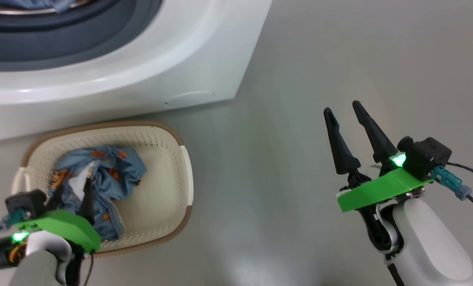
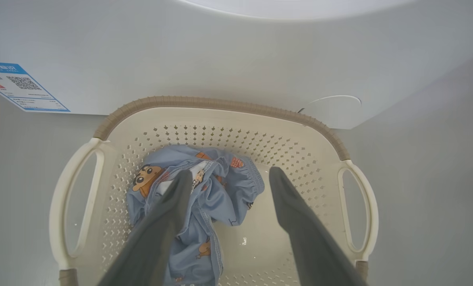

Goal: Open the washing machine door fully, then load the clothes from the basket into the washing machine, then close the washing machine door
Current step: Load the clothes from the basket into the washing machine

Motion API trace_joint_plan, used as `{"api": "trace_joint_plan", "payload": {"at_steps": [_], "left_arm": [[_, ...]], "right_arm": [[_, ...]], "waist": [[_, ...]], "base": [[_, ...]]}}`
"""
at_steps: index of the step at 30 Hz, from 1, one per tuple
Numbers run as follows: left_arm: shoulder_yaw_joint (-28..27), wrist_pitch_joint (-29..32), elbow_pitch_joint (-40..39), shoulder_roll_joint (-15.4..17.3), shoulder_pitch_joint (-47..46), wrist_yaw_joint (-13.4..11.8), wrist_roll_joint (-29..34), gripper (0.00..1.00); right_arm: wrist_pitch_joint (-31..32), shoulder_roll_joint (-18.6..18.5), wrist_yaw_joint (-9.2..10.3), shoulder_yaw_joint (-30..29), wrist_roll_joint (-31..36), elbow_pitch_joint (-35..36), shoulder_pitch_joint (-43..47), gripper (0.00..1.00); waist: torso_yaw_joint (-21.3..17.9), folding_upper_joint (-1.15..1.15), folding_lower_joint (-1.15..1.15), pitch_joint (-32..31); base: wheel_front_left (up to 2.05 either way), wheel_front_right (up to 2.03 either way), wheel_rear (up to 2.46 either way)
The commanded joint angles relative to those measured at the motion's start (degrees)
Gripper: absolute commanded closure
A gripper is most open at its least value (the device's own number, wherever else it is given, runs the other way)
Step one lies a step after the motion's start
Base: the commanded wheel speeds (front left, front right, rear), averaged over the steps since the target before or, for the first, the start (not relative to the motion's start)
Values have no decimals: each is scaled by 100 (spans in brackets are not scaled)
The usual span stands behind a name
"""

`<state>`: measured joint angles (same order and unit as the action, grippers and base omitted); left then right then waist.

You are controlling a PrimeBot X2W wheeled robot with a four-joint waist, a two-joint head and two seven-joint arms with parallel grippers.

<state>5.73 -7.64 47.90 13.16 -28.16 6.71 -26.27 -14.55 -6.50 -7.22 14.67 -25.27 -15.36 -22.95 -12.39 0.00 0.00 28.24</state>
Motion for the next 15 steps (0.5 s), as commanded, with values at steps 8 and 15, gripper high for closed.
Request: {"api": "trace_joint_plan", "payload": {"at_steps": [8,15], "left_arm": [[0,263,885,414,-856,19,-10,0],[63,399,1577,729,-1516,-110,92,0]], "right_arm": [[-45,181,-26,200,20,246,-248,0],[-45,292,-26,253,-6,343,-426,0]], "waist": [[-300,0,0,990],[-534,0,0,1578]], "base": [[0,0,0],[0,0,0]]}}
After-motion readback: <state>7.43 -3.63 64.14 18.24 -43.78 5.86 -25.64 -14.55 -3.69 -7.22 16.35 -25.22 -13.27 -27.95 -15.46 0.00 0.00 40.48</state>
